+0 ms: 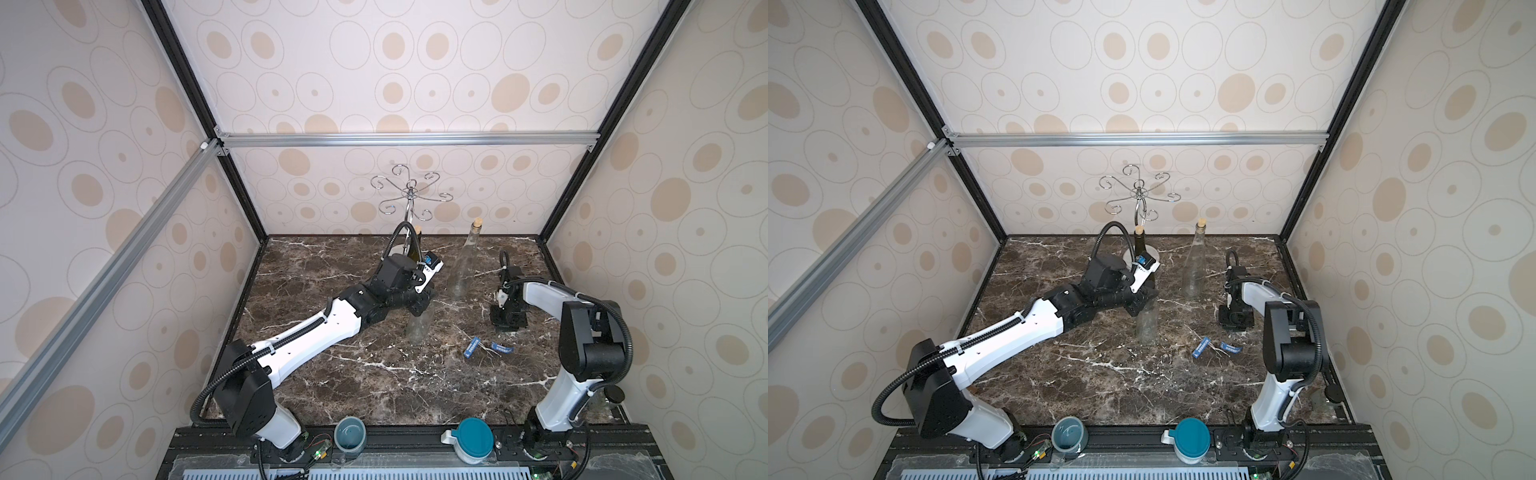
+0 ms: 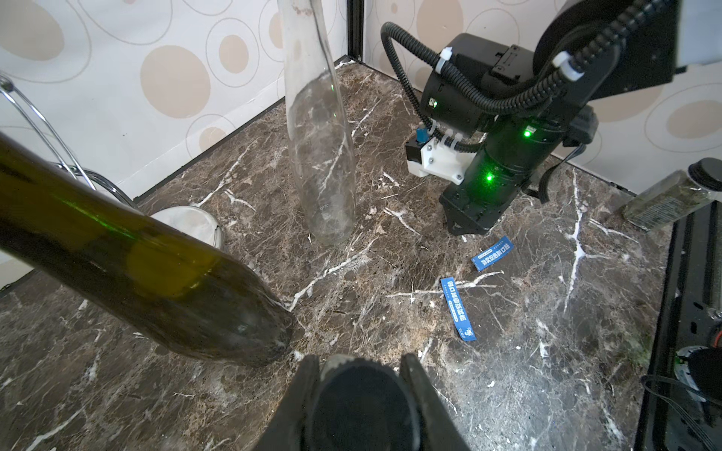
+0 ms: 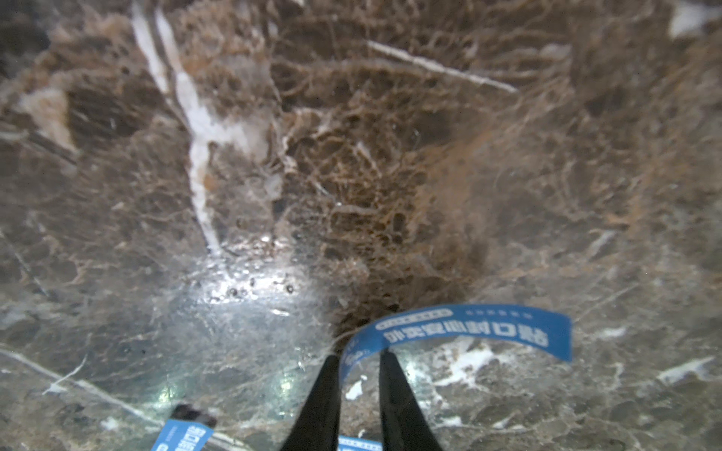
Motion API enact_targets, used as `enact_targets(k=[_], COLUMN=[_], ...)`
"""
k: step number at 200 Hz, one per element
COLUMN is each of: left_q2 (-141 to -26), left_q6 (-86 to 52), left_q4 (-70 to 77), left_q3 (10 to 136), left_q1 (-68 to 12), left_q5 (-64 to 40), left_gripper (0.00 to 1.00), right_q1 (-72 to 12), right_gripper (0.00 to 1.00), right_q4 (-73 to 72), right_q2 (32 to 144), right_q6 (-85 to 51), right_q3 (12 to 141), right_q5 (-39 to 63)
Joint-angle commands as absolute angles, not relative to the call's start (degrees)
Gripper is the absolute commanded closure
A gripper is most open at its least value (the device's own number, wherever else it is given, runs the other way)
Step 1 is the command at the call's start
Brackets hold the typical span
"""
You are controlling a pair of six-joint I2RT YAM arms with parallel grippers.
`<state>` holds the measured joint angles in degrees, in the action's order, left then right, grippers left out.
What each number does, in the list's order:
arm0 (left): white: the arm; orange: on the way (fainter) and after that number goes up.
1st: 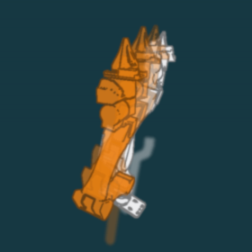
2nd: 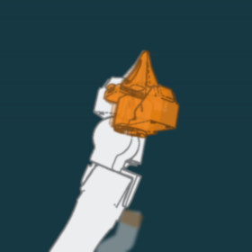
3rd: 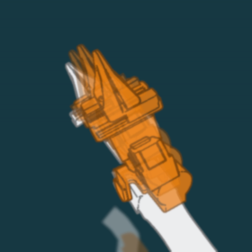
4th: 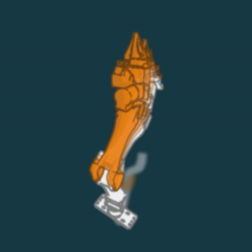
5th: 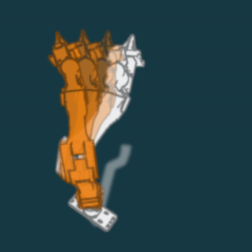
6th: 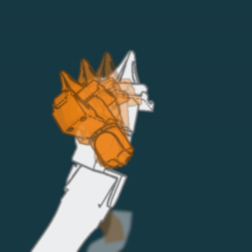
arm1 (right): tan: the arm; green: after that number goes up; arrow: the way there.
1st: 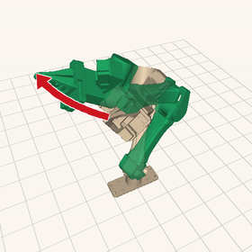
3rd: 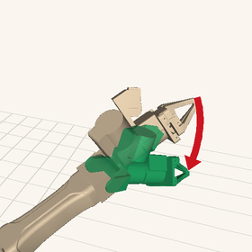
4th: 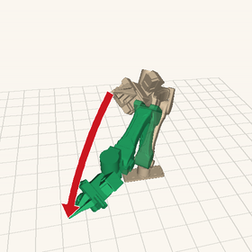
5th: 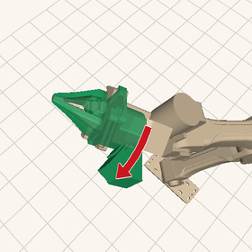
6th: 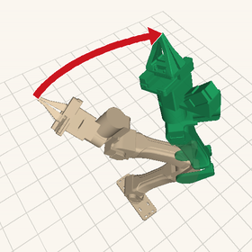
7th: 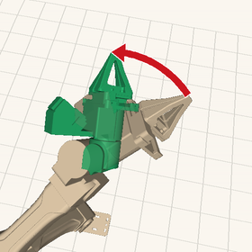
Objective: Remove the label from the bottle
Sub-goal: Place the label at the center of the board.
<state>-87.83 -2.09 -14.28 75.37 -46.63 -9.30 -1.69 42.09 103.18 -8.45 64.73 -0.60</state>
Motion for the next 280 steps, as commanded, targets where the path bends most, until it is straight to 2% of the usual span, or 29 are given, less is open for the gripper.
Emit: enact_targets(k=[1,74,138,216,280], left_q2=[-88.68,-89.03,-88.95,-88.24,-87.8], left_q6=[-0.62,-0.56,-0.35,-0.35,-0.87], left_q4=[-16.35,-16.61,-16.88,-15.78,-14.39], left_q3=[77.34,77.78,78.05,77.7,78.28], left_q1=[-47.02,-47.02,-47.02,-47.07,-47.04], left_q5=[-8.93,-8.77,-8.27,-7.3,-5.65], left_gripper=[0.81,0.81,0.81,0.82,0.84], right_q1=[-0.84,-0.07,0.35,1.41,1.41], right_gripper=[0.76,0.72,0.58,0.52,0.51], right_q4=[42.01,41.22,41.39,40.08,40.25], right_q2=[104.96,105.39,104.54,104.16,99.53], right_q6=[-6.93,-6.53,-6.37,-6.35,-7.07], right_q3=[65.95,66.0,66.69,67.33,66.87], right_q5=[1.06,3.29,3.6,5.01,6.48])
